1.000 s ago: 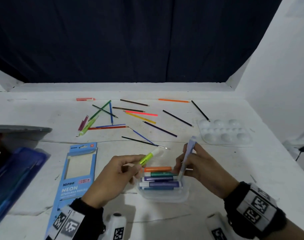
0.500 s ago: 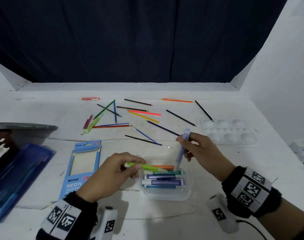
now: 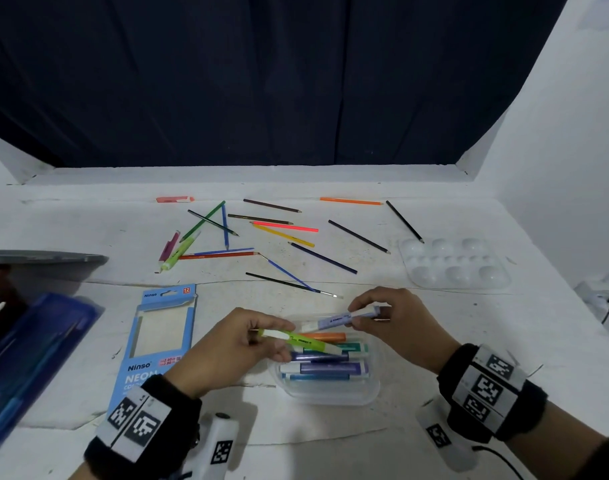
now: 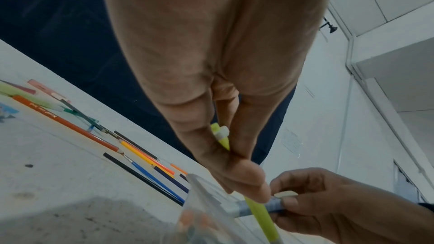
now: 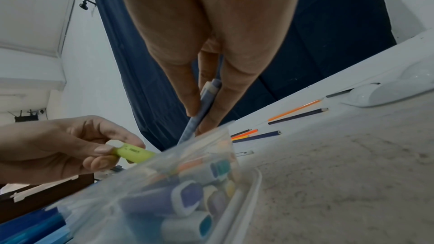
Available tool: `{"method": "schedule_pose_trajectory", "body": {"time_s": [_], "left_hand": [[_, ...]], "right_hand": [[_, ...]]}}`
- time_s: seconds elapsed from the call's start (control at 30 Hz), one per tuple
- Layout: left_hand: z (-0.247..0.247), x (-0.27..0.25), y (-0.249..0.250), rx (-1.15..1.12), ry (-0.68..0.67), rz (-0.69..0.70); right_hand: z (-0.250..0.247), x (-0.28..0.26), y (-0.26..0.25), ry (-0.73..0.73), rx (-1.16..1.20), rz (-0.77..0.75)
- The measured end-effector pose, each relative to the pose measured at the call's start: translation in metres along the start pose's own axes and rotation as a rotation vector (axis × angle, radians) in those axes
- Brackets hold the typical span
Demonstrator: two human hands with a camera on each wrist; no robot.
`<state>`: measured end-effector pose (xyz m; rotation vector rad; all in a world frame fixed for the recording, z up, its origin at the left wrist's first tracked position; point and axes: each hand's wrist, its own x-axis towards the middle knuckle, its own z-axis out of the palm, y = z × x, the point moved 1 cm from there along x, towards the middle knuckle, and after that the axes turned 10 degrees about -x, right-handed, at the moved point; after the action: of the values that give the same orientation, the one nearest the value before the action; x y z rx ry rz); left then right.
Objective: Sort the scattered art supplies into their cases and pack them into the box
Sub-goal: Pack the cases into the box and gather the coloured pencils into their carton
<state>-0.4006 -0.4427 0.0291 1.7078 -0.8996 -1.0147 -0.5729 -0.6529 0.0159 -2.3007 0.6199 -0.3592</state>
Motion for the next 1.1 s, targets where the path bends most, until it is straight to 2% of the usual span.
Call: {"method": "schedule_pose_trajectory", "body": {"time_s": [0.07, 0.17, 0.27, 0.33, 0.43, 0.53, 0.73, 0.87, 1.0, 1.1], "left_hand": [[0.001, 0.004, -0.004, 0.039, -0.016, 0.027], [0.006, 0.009, -0.009, 0.228, 0.04, 0.151], [0.008, 0.013, -0.011, 0.427, 0.078, 0.28], [0.007, 0.016, -0.012, 0.504, 0.073, 0.315], [0.008, 0.018, -0.011, 0.609, 0.034, 0.31], [0.012, 0.02, -0.009, 0.7, 0.02, 0.252], [0.023, 0.019, -0.008, 0.812, 0.141, 0.178], [0.025, 0.019, -0.011, 0.805, 0.217, 0.188], [0.026, 0.021, -0.012, 0.812, 0.26, 0.203], [0.026, 0.022, -0.01, 0.781, 0.257, 0.2]], "right_hand": [[0.001, 0.001, -0.001, -0.003, -0.011, -0.012], [0.004, 0.001, -0.002, 0.012, -0.019, -0.034], [0.006, 0.0, -0.006, 0.02, -0.151, -0.138], [0.006, -0.001, -0.009, -0.012, -0.26, -0.185], [0.006, 0.001, -0.007, -0.056, -0.387, -0.203], [0.009, 0.001, -0.002, -0.104, -0.409, -0.179], [0.011, 0.002, -0.004, -0.1, -0.439, -0.167], [0.014, 0.005, -0.006, -0.131, -0.493, -0.173], [0.015, 0.007, -0.013, -0.148, -0.594, -0.28], [0.018, 0.006, -0.017, -0.216, -0.692, -0.304]]}}
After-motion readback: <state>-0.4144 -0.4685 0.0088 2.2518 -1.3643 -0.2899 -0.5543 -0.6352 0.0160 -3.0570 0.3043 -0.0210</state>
